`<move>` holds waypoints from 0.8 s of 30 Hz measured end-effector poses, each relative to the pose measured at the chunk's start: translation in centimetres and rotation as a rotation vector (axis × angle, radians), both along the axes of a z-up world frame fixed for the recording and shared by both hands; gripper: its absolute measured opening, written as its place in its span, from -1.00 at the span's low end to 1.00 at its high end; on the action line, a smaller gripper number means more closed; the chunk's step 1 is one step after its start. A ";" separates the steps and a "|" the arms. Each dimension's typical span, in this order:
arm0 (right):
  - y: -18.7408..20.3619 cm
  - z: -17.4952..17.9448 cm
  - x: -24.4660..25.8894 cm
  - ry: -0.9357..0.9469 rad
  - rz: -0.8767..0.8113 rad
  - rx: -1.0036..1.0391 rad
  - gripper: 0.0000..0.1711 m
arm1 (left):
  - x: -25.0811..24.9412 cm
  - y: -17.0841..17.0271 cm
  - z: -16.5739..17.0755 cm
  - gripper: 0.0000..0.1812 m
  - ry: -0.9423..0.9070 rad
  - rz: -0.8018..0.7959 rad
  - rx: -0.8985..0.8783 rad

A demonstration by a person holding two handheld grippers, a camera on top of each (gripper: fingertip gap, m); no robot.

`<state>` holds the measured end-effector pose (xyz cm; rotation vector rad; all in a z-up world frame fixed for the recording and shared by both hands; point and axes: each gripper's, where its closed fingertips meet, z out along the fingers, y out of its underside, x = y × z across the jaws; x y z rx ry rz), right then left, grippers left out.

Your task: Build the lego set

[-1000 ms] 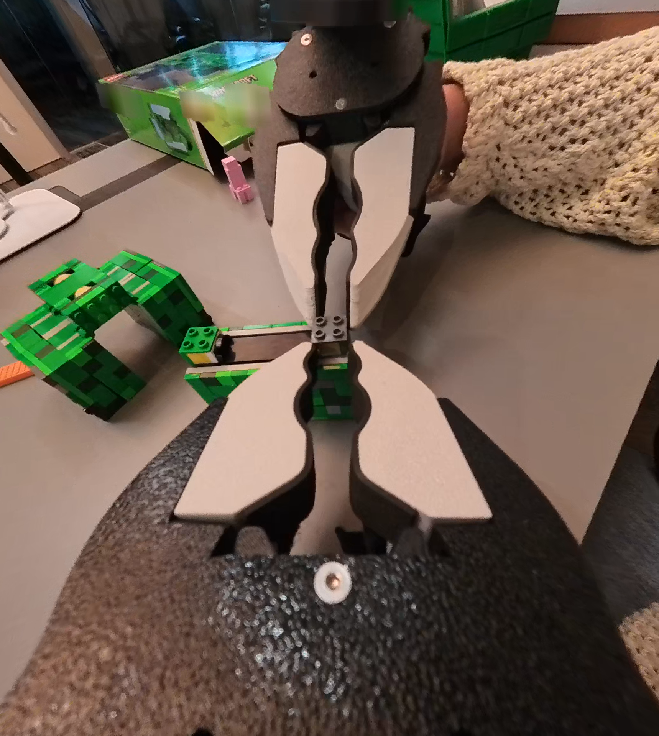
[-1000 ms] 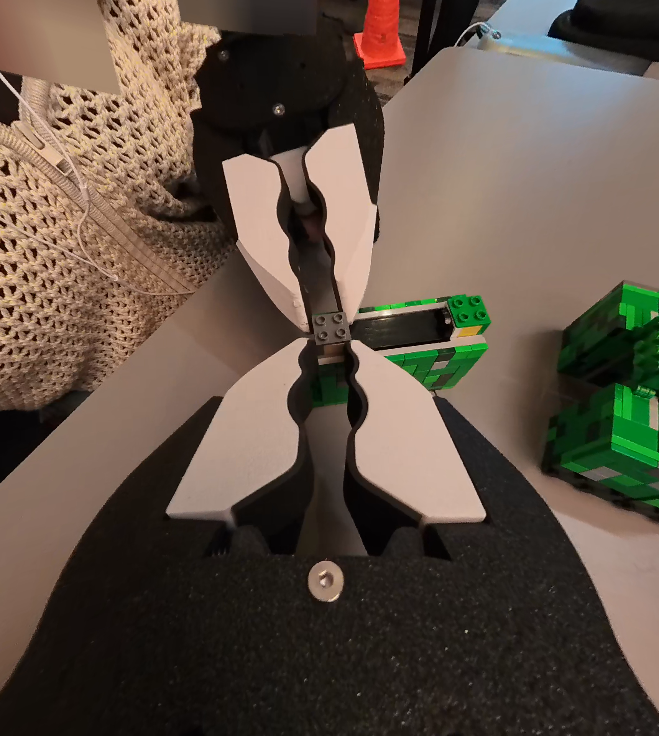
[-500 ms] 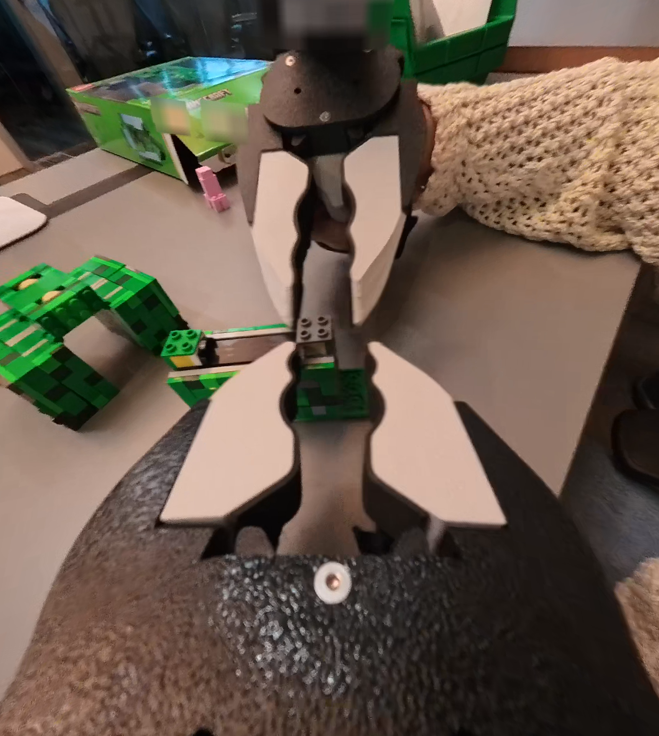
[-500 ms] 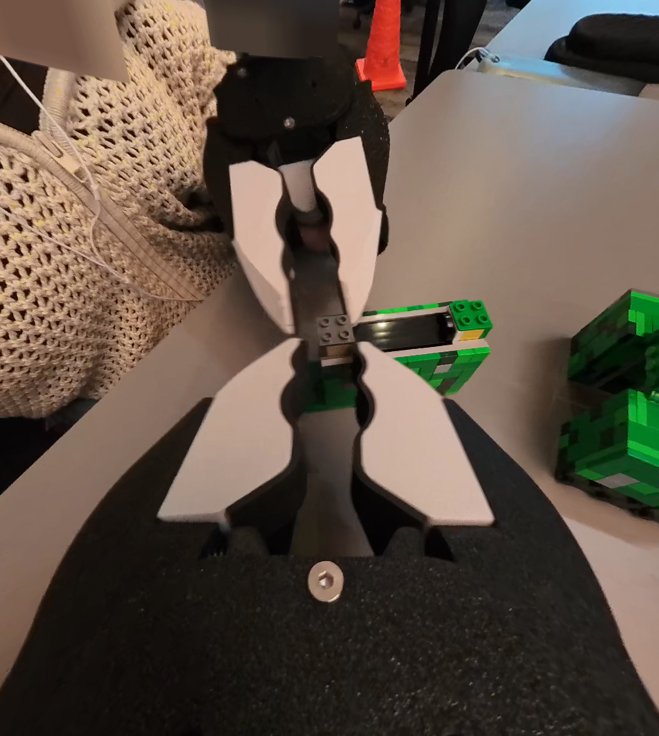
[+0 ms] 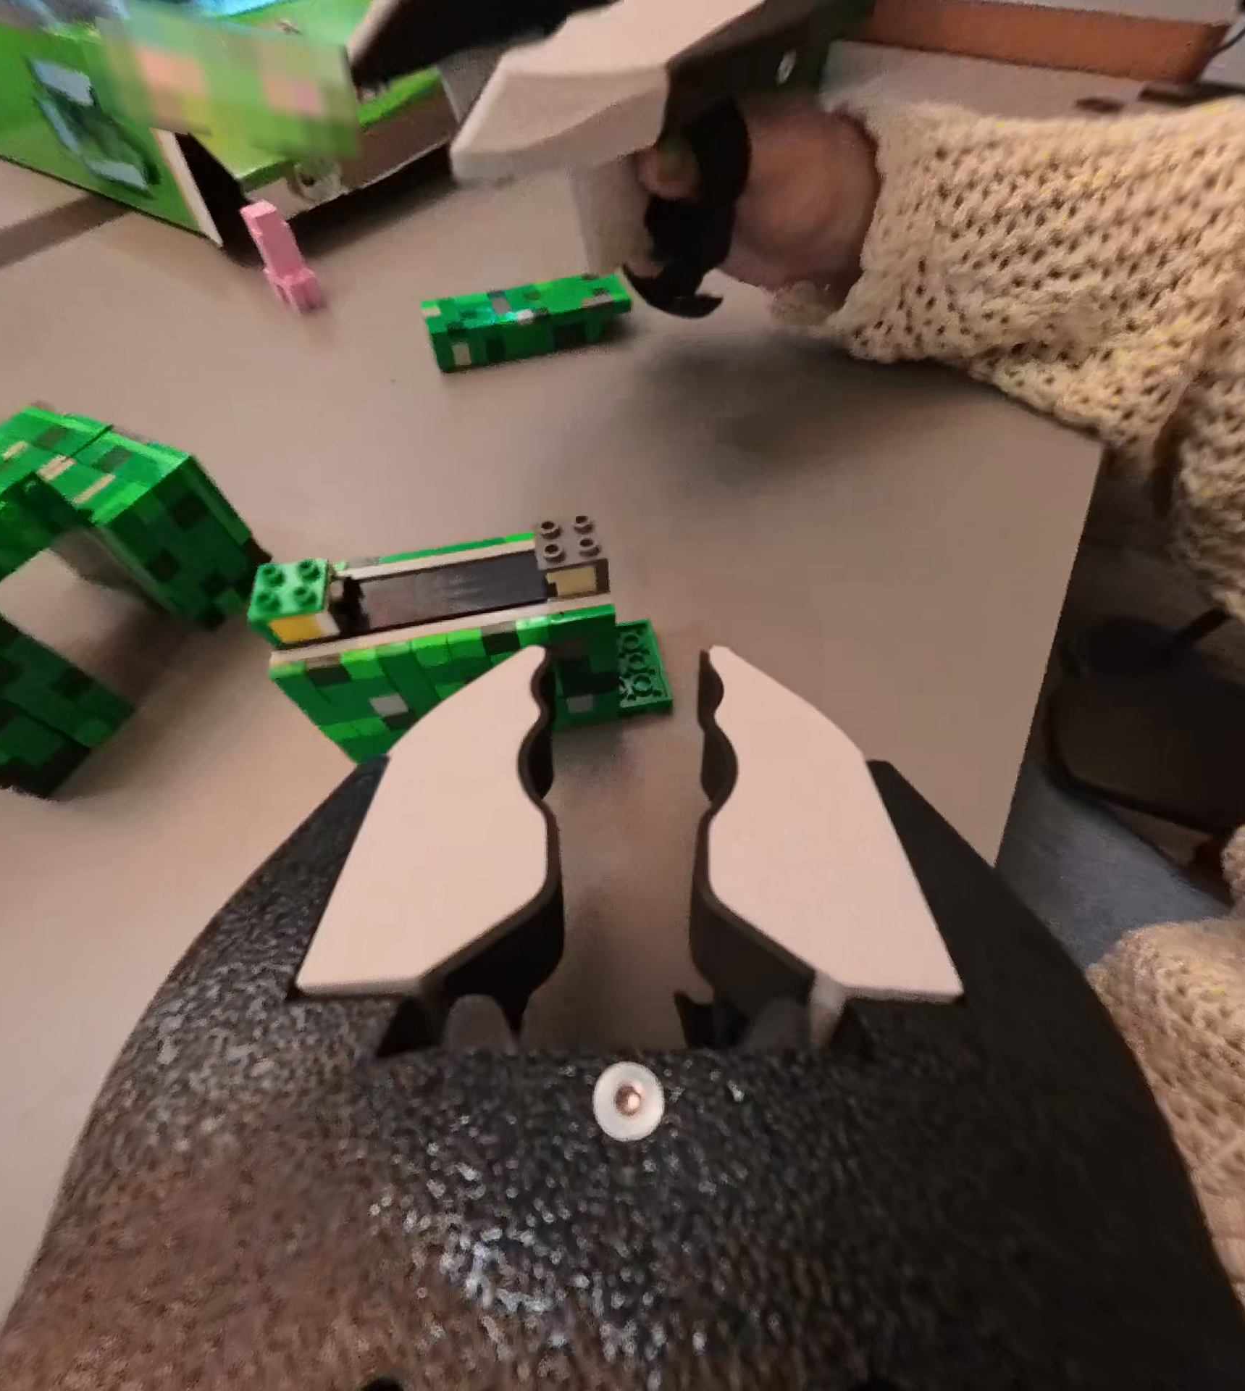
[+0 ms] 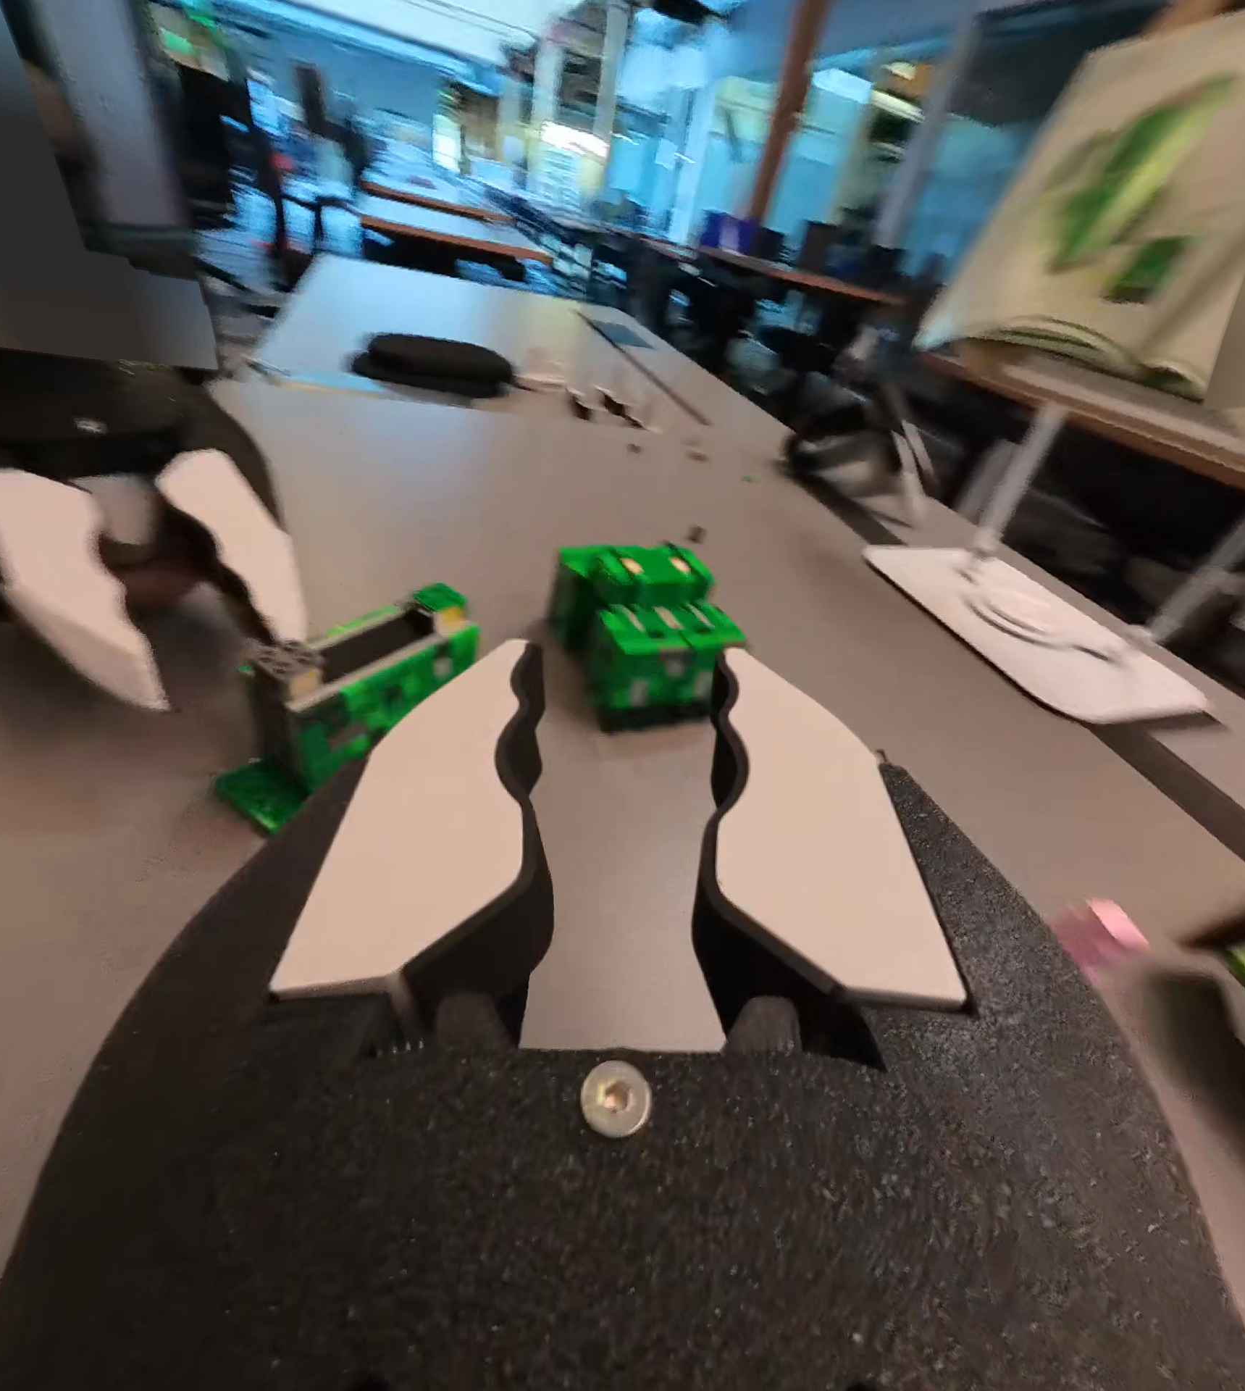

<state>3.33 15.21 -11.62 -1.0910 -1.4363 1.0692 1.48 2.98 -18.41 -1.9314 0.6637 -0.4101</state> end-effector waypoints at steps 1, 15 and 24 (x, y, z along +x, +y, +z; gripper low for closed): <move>0.9 -0.6 0.6 -0.025 -0.067 0.020 -0.51 | 0.5 0.1 0.2 -0.61 -0.017 -0.021 -0.001; 6.6 -7.8 6.8 -0.515 -0.431 -0.064 -0.41 | -2.2 -0.1 5.0 -0.64 -0.027 -0.210 0.128; 6.7 -10.5 6.6 -0.747 -0.388 -0.129 -0.31 | -7.3 1.7 3.8 -0.57 0.052 -0.296 0.099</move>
